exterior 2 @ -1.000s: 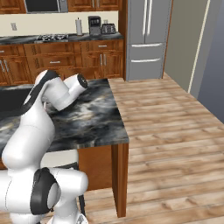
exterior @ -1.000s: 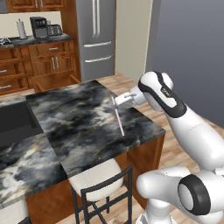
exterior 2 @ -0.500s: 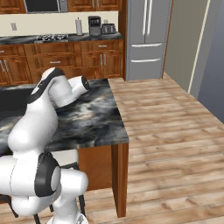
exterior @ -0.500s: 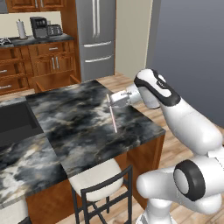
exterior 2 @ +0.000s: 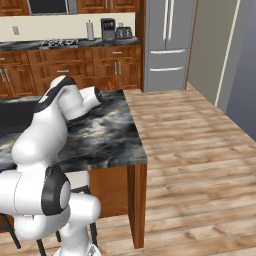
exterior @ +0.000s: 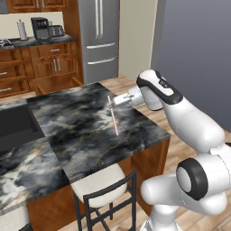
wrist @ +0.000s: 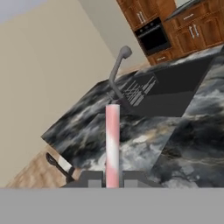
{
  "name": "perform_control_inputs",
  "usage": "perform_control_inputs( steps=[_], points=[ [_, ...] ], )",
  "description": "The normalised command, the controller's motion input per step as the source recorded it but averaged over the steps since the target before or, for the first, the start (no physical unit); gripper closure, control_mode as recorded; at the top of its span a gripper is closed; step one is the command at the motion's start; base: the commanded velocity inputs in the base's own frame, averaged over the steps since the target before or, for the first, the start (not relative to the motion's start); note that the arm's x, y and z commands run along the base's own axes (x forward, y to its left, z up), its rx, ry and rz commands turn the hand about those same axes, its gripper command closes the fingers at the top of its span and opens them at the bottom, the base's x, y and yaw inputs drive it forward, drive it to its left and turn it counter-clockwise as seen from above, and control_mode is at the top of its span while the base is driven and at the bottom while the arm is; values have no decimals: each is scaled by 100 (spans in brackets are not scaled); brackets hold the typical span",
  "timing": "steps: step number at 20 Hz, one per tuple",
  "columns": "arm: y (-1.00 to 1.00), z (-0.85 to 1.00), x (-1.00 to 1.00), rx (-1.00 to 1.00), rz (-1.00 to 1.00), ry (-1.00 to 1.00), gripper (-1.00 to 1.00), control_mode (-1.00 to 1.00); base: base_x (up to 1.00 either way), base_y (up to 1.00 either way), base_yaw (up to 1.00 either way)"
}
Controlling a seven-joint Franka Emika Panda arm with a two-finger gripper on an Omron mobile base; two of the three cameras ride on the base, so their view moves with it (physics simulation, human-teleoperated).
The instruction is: Take a straw from the drawer in front and place it inside the glass cup on the dining counter.
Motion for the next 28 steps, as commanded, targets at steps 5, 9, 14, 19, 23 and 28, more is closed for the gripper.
perform_control_inputs(
  steps=[5,9,14,19,23,28],
  points=[
    [0,-6,0,0,10,-16,100,-100,0,0,0],
    [0,-10,0,0,12,-15,100,-100,0,0,0],
    [2,-4,4,5,12,-9,100,-100,0,0,0],
    [5,-3,7,9,14,-7,100,-100,0,0,0],
    [12,0,3,10,13,-6,100,-100,0,0,0],
    [2,-4,0,5,11,-10,100,-100,0,0,0]
  ],
)
